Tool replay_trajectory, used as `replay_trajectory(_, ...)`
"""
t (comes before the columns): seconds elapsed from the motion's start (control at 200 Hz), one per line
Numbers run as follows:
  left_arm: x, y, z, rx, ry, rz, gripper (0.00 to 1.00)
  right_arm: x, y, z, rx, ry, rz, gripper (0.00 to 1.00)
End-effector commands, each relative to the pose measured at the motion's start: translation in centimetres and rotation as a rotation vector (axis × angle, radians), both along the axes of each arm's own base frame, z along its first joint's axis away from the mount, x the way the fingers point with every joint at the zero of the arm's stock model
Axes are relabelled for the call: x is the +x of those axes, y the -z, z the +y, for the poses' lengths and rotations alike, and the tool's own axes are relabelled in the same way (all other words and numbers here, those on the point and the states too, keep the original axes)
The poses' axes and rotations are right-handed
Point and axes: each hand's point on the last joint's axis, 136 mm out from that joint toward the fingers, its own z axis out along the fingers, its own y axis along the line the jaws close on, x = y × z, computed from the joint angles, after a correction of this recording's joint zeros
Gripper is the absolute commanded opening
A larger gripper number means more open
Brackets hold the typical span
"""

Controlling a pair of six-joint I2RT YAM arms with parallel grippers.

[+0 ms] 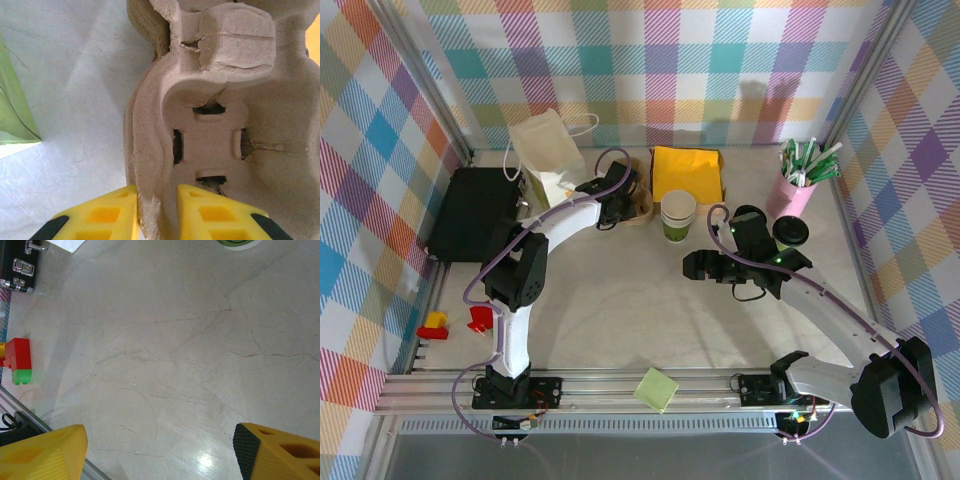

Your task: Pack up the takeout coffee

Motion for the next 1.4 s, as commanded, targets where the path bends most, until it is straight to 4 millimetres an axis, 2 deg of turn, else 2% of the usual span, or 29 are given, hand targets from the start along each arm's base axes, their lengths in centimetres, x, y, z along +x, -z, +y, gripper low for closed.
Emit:
replay_trajectory(0.0,1.1,-2.2,0.0,-0.030,-0.004,-0.045,0.23,-0.2,0.2,0.0,-0.014,-0.011,-0.005,0.78)
replay_trajectory(0.4,1.3,-3.7,-0.3,-0.123,-0.007,-0.054,0.10,-0.3,-0.1,-0.2,-0.014,-0.001,-0.010,0.78)
replay_trajectory(0.715,1.5,-6.6,-1.2,-0.221,0.028,-0.095,0.04,-0.6,-0.8,-0.7,-0.014,0.009,-0.040,0.78)
replay_trajectory(1.085,0.4,-11.8,-1.1,-0.262,0.067,-0.172,0.02,-0.6,-2.7,-2.1,-0.028,0.063,-0.122,0.84)
replay_trajectory(1.22,-0.4,-14.5,-1.0,-0.281,0.088,-0.205,0.01,-0.6,-3.5,-3.5,-0.079,0.102,-0.157,0.90)
replay_trajectory(1.275,-0.8,-15.9,-0.9,-0.290,0.100,-0.221,0.01,-0.8,-3.9,-4.1,-0.091,0.131,-0.162,1.00)
replay_trajectory(1.32,-1.4,-17.1,-0.9,-0.299,0.115,-0.235,0.01,-0.8,-4.2,-4.7,-0.104,0.158,-0.163,0.99)
replay_trajectory(1.395,-2.5,-19.0,-0.8,-0.309,0.142,-0.260,0.01,-1.2,-4.8,-4.5,-0.098,0.123,-0.180,0.99)
